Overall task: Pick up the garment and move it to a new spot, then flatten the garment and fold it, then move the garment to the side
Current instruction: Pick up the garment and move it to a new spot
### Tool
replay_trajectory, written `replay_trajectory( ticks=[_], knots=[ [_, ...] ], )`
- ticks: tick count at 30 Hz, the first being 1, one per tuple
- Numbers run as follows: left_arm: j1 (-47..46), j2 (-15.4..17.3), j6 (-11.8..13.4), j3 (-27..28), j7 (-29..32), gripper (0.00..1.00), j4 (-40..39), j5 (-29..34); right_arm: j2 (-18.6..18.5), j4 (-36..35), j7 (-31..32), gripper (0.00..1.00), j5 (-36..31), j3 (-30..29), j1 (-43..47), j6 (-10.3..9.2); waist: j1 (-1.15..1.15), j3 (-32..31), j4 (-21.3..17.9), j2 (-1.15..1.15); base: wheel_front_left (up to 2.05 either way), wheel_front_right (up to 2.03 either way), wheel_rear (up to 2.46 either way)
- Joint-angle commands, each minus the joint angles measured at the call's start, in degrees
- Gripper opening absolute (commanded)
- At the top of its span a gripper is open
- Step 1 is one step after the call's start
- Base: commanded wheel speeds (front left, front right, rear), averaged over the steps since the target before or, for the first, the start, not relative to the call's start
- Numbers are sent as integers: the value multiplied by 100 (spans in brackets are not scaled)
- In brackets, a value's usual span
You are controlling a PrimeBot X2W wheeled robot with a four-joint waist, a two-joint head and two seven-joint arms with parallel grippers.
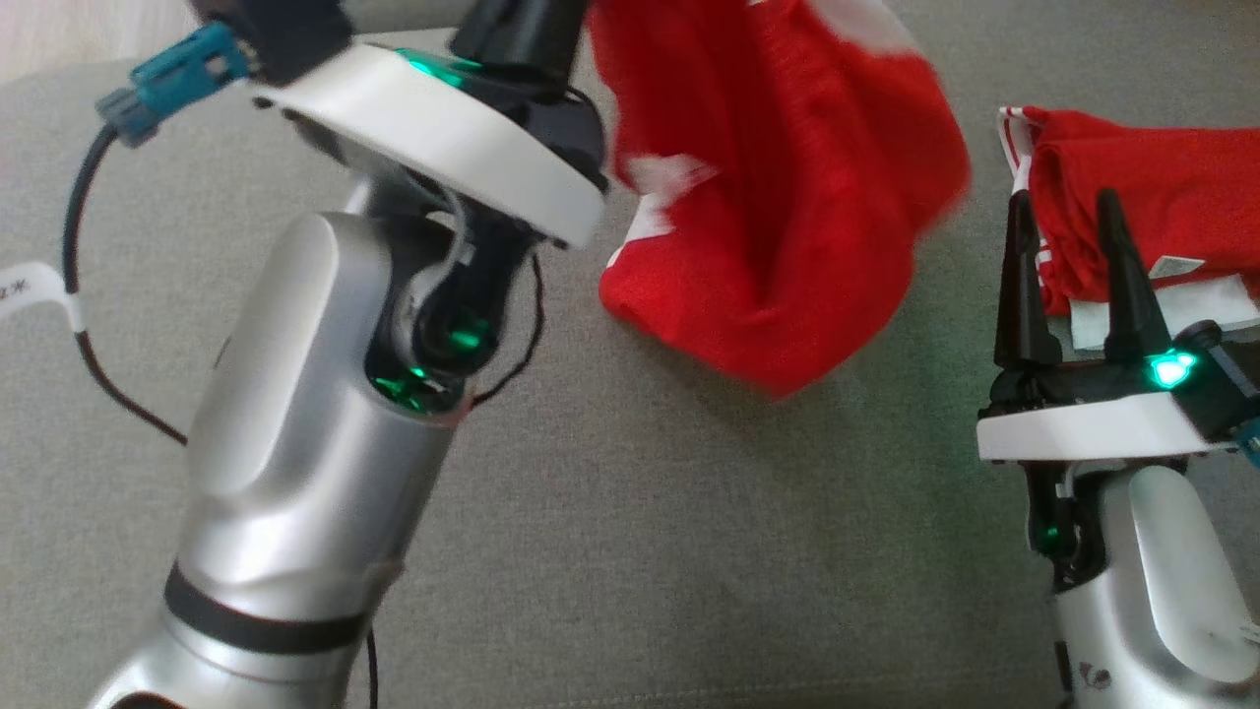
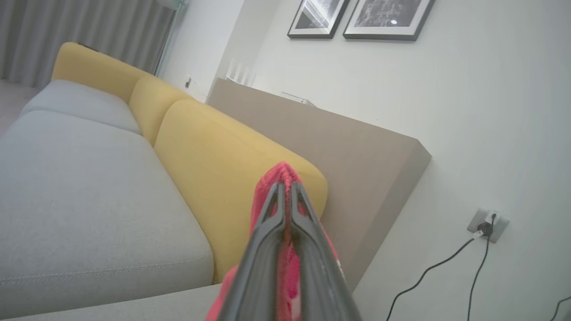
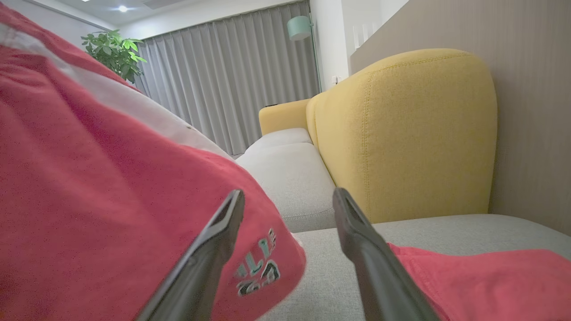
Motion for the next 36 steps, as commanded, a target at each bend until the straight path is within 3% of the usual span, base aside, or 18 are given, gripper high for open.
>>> replay_trajectory(
  ticks=[1,4,10,13,17,18,19,20,23,28,36],
  knots=[
    [-201,126,56,264,-43,0,-89,-14,25,-221,-59,100,35,112,-200,37,0,47,-2,0,0,0,0],
    [8,532,-41,369,-54,0,345,76,25,-270,-60,100,43,109,-201,37,0,147,0,0,0,0,0],
    [466,1643,-805,163,-46,0,1579,438,26,-253,-60,100,-49,114,-226,37,0,303,66,0,0,0,0],
    [468,1917,-968,102,-291,0,2186,640,26,-200,-60,100,-116,123,-255,37,0,367,108,0,0,0,0],
    [272,1944,-1021,66,-719,0,2907,830,26,-108,-61,100,-195,159,-312,37,0,447,160,0,0,0,0],
    [212,1925,-1025,37,-798,10,3078,882,26,-80,-61,100,-206,168,-326,37,0,467,171,0,0,0,0],
    [152,1900,-1025,3,-868,67,3248,936,26,-40,-61,100,-219,180,-338,37,0,484,182,0,0,0,0],
    [92,1869,-1028,-37,-931,100,3413,985,26,-3,-61,100,-236,192,-352,37,0,500,191,0,0,0,0],
    [-74,1762,-1039,-146,-1139,100,3832,1113,26,75,-61,100,-270,221,-393,37,0,524,216,0,0,0,0],
    [-245,1609,-843,-52,-1634,100,4257,1162,26,138,-61,100,-278,217,-408,37,0,406,281,0,0,0,0],
    [180,1379,-736,598,-1944,100,3717,756,26,134,-61,100,-318,102,-242,37,0,-1,461,0,0,0,0]
  ],
)
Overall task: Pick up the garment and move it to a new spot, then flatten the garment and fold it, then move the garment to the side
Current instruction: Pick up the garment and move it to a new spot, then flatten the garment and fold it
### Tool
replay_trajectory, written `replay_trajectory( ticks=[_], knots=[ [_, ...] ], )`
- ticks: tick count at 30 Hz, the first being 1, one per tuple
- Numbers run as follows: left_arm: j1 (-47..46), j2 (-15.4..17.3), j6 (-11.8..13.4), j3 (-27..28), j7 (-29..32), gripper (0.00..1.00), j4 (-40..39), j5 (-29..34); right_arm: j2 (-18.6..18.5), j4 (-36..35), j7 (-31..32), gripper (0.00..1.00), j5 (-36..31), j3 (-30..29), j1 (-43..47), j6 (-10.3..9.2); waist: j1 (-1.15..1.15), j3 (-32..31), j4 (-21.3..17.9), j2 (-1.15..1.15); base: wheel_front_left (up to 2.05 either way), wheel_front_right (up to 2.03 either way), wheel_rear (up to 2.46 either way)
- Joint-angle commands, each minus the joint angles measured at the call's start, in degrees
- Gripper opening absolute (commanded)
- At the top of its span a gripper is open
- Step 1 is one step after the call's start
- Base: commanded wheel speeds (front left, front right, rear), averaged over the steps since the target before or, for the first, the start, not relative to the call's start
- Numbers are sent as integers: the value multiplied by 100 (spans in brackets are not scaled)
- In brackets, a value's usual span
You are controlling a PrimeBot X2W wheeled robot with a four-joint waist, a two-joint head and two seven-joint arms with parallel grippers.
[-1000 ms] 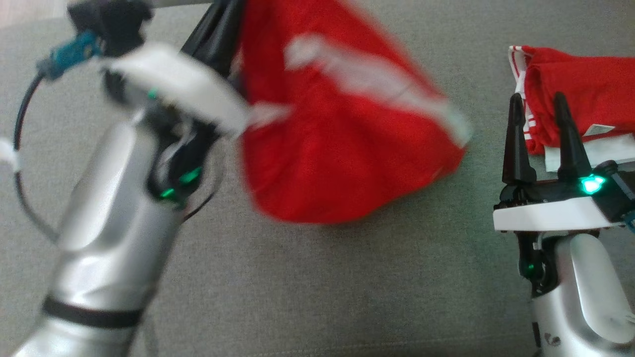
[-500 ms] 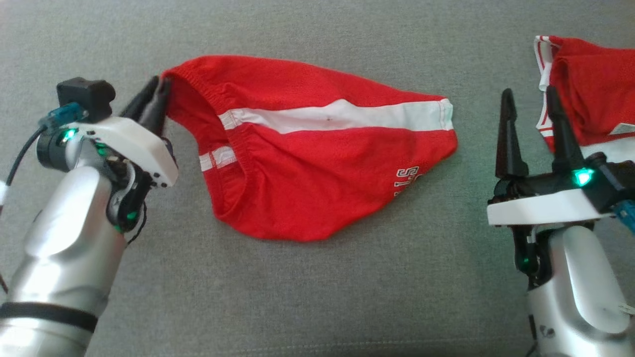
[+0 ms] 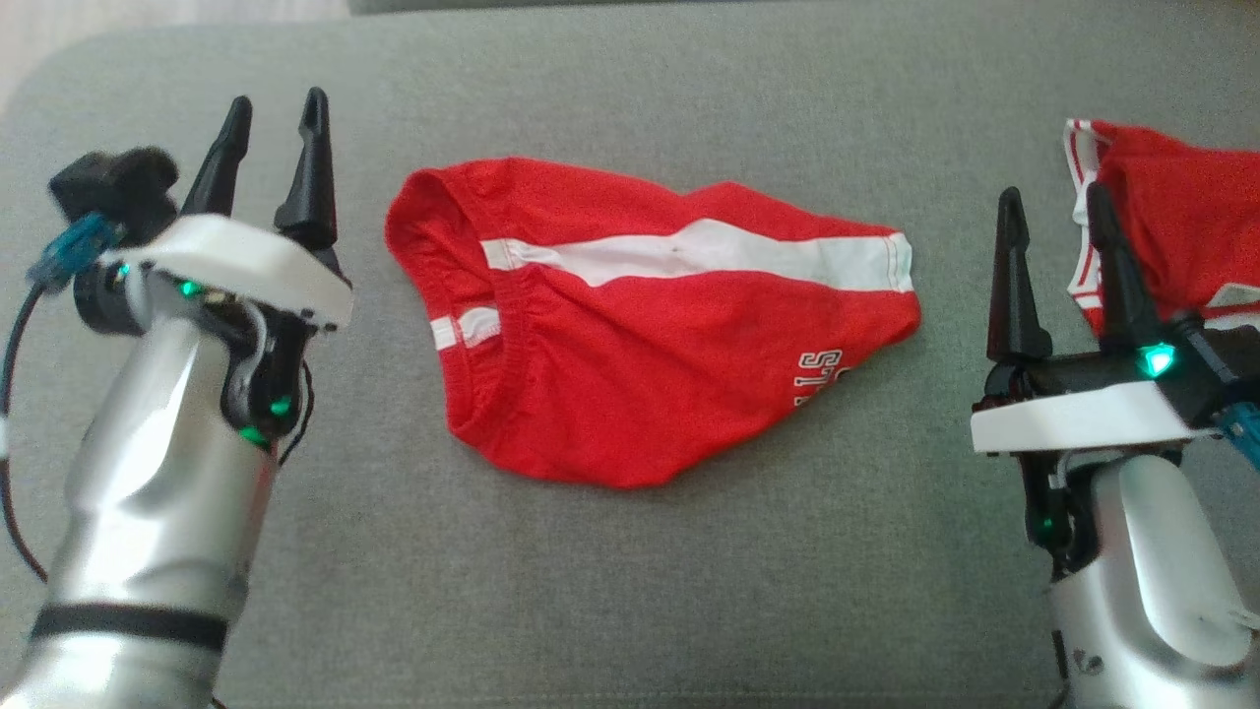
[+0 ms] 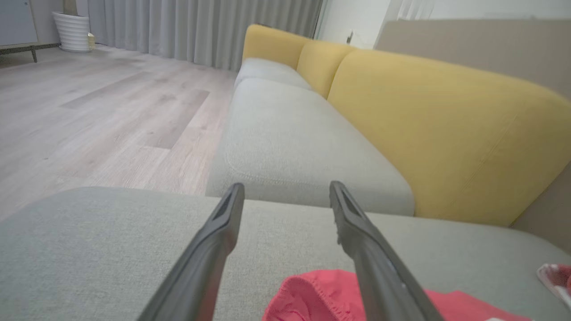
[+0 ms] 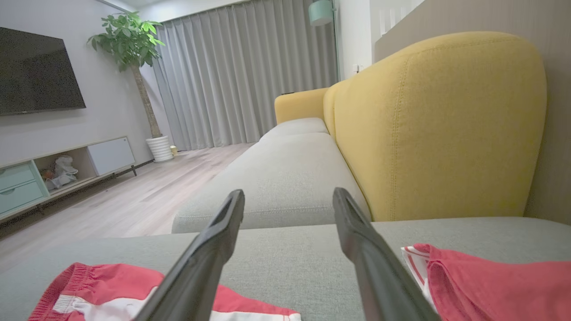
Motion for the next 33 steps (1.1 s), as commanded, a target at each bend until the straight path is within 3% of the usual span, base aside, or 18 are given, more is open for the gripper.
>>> replay_trajectory(
  ticks=[1,4,10,16,22,33],
  knots=[
    [252,157,52,431,-68,100,-613,-4,26,-184,-36,100,-61,96,24,37,0,-223,135,0,0,0,0],
    [675,99,136,577,-70,100,-1132,172,26,-201,-36,100,-92,68,132,37,0,-336,200,0,0,0,0],
    [2023,-462,293,921,-72,100,-2336,452,26,-355,-36,100,36,-50,538,37,0,-598,386,0,0,0,0],
    [2855,-885,321,1184,-72,100,-2981,737,26,-445,-34,100,63,-32,703,37,0,-621,409,0,0,0,0],
    [2898,-985,173,1211,-73,100,-2809,940,26,-517,24,100,49,3,653,37,0,-485,297,0,0,0,0],
    [1658,-867,-35,802,612,100,-1276,1164,26,-571,87,100,15,51,445,37,0,136,-134,0,0,0,0]
  ],
)
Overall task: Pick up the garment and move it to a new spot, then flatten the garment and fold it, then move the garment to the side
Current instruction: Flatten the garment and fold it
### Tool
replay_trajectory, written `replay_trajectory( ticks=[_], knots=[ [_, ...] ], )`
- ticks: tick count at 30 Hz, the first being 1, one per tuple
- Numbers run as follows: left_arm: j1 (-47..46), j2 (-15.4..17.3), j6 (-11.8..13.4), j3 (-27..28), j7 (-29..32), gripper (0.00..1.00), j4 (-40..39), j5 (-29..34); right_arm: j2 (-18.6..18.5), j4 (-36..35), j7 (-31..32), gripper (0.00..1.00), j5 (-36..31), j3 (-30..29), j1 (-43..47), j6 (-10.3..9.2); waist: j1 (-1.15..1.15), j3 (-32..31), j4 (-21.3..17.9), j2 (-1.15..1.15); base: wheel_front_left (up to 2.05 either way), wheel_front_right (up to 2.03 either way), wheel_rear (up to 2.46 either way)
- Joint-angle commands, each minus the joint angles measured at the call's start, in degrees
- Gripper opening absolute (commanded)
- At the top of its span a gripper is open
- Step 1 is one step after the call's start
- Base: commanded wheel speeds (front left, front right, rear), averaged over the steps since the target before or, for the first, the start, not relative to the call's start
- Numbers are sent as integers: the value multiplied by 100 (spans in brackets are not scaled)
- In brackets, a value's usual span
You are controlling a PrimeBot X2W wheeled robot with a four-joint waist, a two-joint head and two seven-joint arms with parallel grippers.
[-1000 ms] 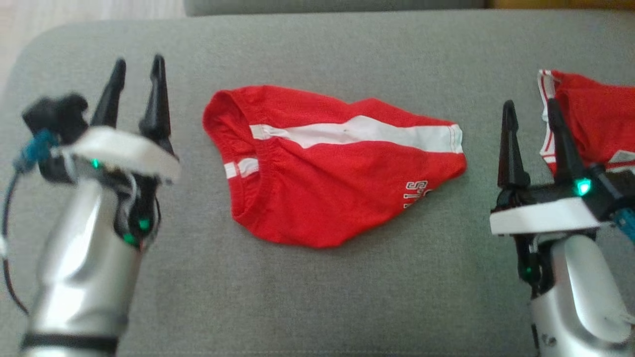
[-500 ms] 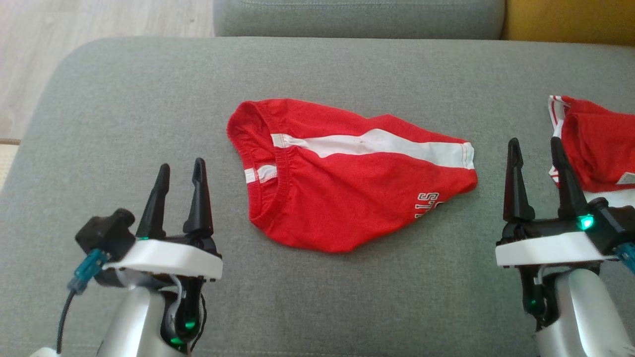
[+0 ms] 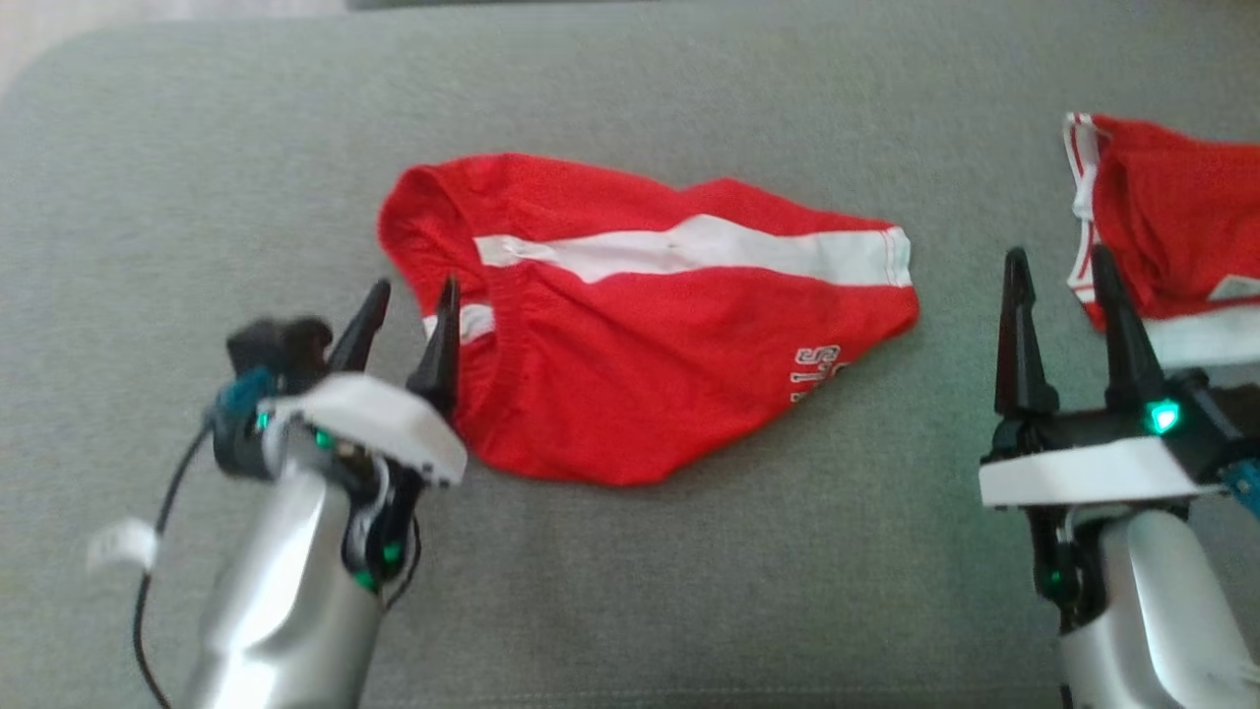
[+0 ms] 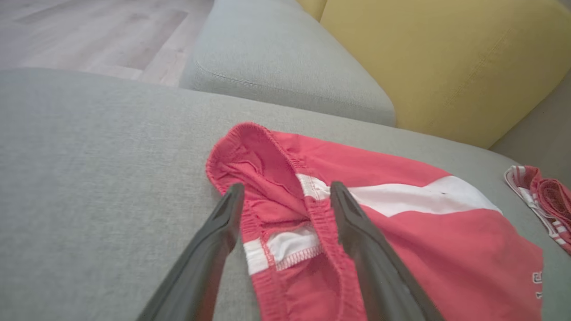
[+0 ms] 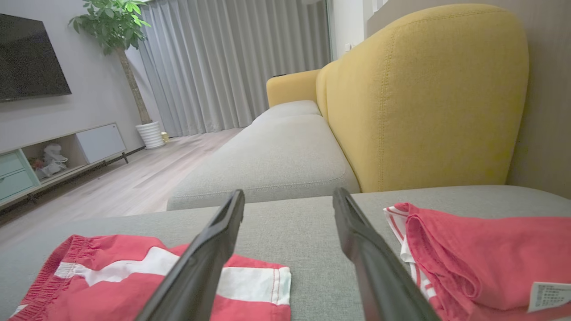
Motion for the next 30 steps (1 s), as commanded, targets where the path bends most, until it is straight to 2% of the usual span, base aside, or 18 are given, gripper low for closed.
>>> replay_trajectory(
  ticks=[1,11,17,18,19,30],
  knots=[
    [-393,137,-51,111,56,100,-6,41,3,-205,20,100,0,153,-259,37,0,215,-187,0,0,0,0],
    [-1269,263,-218,55,285,100,980,-19,3,-89,-56,100,81,189,-418,37,0,527,-513,0,0,0,0],
    [-1485,298,-230,55,182,100,1325,-40,3,-56,-81,100,116,178,-467,37,0,574,-595,0,0,0,0],
    [-1507,293,-240,55,161,47,1365,-56,3,-48,-84,100,119,171,-468,37,0,575,-597,0,0,0,0],
    [-1528,289,-252,49,149,2,1404,-70,3,-39,-86,100,121,163,-470,37,0,577,-596,0,0,0,0],
    [-1545,218,-314,-22,-199,0,1285,-164,3,161,-79,100,86,132,-547,37,0,456,-363,0,0,0,0]
  ],
)
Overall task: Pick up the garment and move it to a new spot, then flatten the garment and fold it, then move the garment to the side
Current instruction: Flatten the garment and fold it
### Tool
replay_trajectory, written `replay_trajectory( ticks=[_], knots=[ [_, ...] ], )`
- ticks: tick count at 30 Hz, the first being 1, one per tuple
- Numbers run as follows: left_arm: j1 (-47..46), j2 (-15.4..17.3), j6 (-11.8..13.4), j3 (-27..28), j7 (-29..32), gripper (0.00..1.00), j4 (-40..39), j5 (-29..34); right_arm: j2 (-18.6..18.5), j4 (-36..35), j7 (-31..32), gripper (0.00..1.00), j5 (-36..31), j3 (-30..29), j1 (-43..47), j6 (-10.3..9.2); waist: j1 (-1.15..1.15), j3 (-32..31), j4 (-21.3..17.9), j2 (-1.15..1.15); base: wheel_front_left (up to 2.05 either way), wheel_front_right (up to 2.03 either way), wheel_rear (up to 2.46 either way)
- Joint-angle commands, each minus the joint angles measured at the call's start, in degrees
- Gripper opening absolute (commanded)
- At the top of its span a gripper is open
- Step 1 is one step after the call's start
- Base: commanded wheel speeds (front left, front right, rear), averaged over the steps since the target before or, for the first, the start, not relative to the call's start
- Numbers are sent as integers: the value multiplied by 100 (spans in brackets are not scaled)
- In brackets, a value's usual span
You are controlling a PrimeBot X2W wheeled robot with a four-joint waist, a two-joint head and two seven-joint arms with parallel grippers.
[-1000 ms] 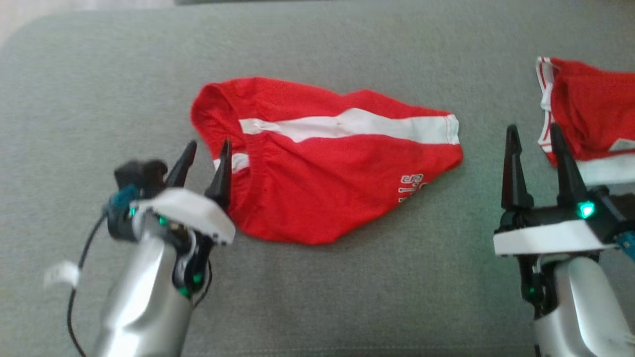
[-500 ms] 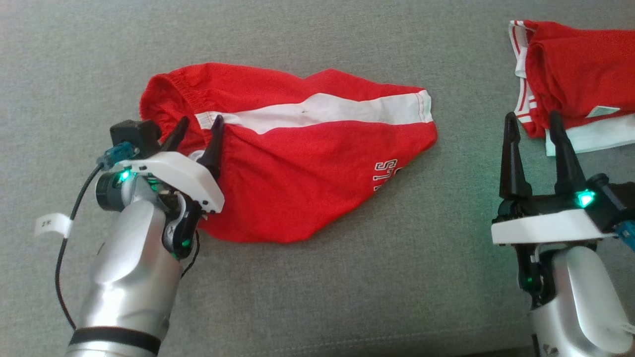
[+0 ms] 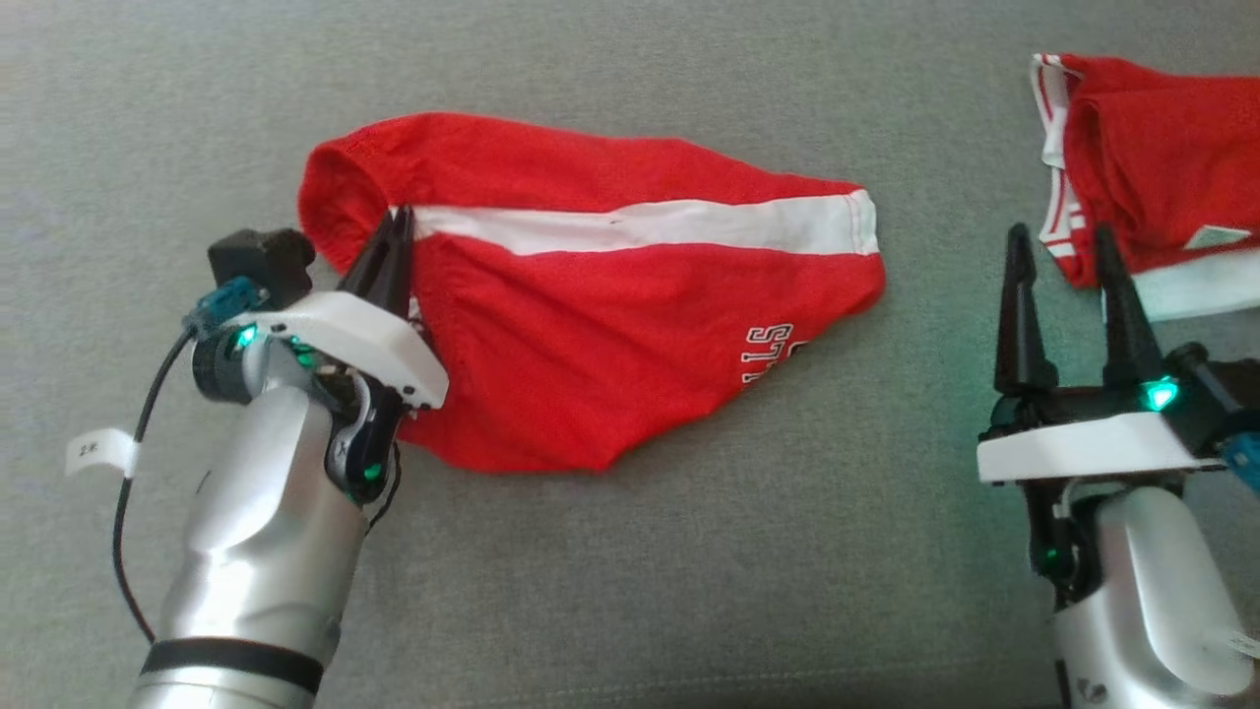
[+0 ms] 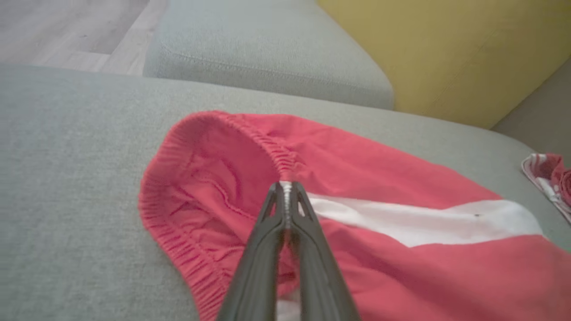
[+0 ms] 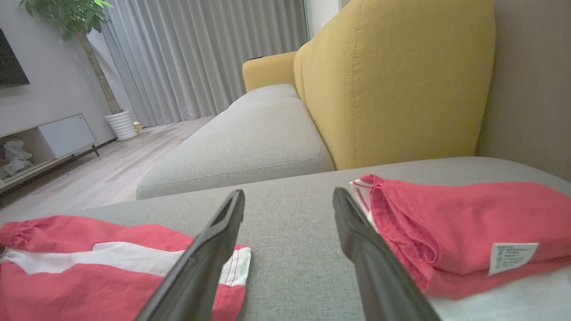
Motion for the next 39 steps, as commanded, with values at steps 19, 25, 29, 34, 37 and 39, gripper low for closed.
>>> replay_trajectory(
  ticks=[19,25,29,34,37,39],
  knots=[
    [498,74,30,-377,322,0,-1693,24,-36,1957,1580,100,341,311,-1536,37,0,93,562,0,0,0,0],
    [542,88,48,-434,374,0,-1841,21,-91,2371,1624,100,312,299,-1809,37,0,126,600,0,0,0,0],
    [580,107,77,-458,395,0,-1900,16,-92,2615,1652,68,382,381,-1903,37,0,120,612,0,0,0,0],
    [610,142,113,-465,409,0,-1938,0,-132,2791,1619,0,557,580,-1945,37,0,114,600,0,0,0,0],
    [621,161,135,-465,405,0,-1948,-10,-184,2843,1505,0,602,662,-1964,37,0,96,586,0,0,0,0],
    [636,169,147,-467,400,0,-1948,-18,-211,2853,1417,0,626,701,-1957,37,0,68,574,0,0,0,0]
  ],
)
